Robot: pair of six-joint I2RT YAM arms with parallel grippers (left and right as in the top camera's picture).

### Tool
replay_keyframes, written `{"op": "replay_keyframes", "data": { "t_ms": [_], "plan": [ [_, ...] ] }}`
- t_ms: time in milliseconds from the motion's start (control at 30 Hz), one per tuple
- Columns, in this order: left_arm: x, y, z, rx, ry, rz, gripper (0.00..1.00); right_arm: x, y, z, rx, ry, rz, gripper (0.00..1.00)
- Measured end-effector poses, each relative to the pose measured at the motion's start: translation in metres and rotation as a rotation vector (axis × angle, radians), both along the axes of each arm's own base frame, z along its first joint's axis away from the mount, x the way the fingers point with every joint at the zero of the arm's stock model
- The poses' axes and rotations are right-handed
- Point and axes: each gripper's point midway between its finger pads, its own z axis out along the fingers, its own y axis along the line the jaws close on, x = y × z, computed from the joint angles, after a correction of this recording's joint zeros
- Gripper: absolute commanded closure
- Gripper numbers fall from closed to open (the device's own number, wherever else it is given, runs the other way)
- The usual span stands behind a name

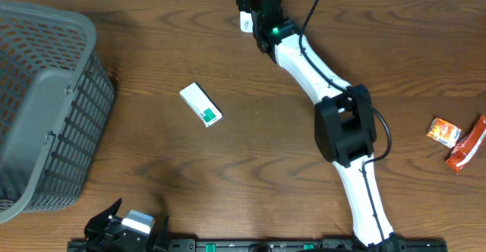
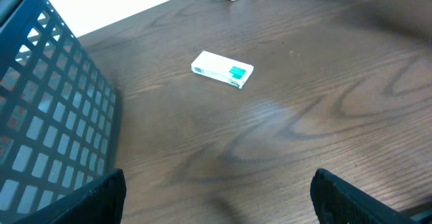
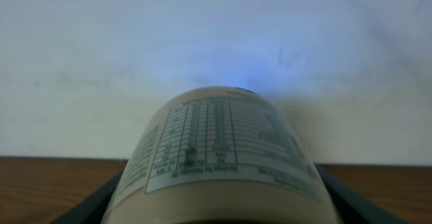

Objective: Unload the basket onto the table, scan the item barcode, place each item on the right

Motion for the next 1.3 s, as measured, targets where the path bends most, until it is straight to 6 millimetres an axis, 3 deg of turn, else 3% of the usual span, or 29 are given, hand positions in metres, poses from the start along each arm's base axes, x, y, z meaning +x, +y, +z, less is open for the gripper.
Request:
{"op": "replay_keyframes", "data": {
  "t_ms": [200,400,467,600,700,767,800,833,933,967,1000,1067,1200,1300],
  "plan": [
    [0.000,0.000,0.000,0.000,0.000,0.000,0.14,0.000,-0.001,-0.052,-0.041,0.082,-0.004,0.46],
    [0.000,0.000,0.000,0.000,0.000,0.000,0.14,-0.006,-0.004,-0.066,-0.069,0.137,-0.006,0.52],
    [0.000,0.000,0.000,0.000,0.000,0.000,0.14,-0.014,-0.009,-0.079,-0.105,0.206,-0.006,0.55],
    [0.000,0.000,0.000,0.000,-0.001,0.000,0.14,-0.041,-0.023,-0.073,-0.179,0.339,-0.008,0.53],
    [0.000,0.000,0.000,0.000,0.000,0.000,0.13,-0.068,-0.049,-0.043,-0.233,0.428,-0.036,0.50],
    [0.000,0.000,0.000,0.000,-0.001,0.000,0.14,-0.090,-0.080,-0.010,-0.259,0.483,-0.073,0.49],
    [0.000,0.000,0.000,0.000,-0.001,0.000,0.13,-0.107,-0.109,0.012,-0.275,0.527,-0.110,0.48],
    [0.000,0.000,0.000,0.000,0.000,0.000,0.13,-0.114,-0.122,0.019,-0.282,0.550,-0.126,0.49],
    [0.000,0.000,0.000,0.000,0.000,0.000,0.14,-0.140,-0.184,0.039,-0.299,0.643,-0.222,0.51],
    [0.000,0.000,0.000,0.000,0.001,0.000,0.14,-0.148,-0.214,0.039,-0.299,0.690,-0.275,0.50],
    [0.000,0.000,0.000,0.000,0.000,0.000,0.14,-0.152,-0.230,0.036,-0.299,0.720,-0.300,0.48],
    [0.000,0.000,0.000,0.000,0.000,0.000,0.14,-0.164,-0.279,0.022,-0.287,0.808,-0.390,0.42],
    [0.000,0.000,0.000,0.000,0.000,0.000,0.14,-0.186,-0.384,-0.017,-0.181,0.923,-0.610,0.32],
    [0.000,0.000,0.000,0.000,0.000,0.000,0.14,-0.205,-0.436,-0.045,-0.083,0.964,-0.709,0.33]
  ]
}}
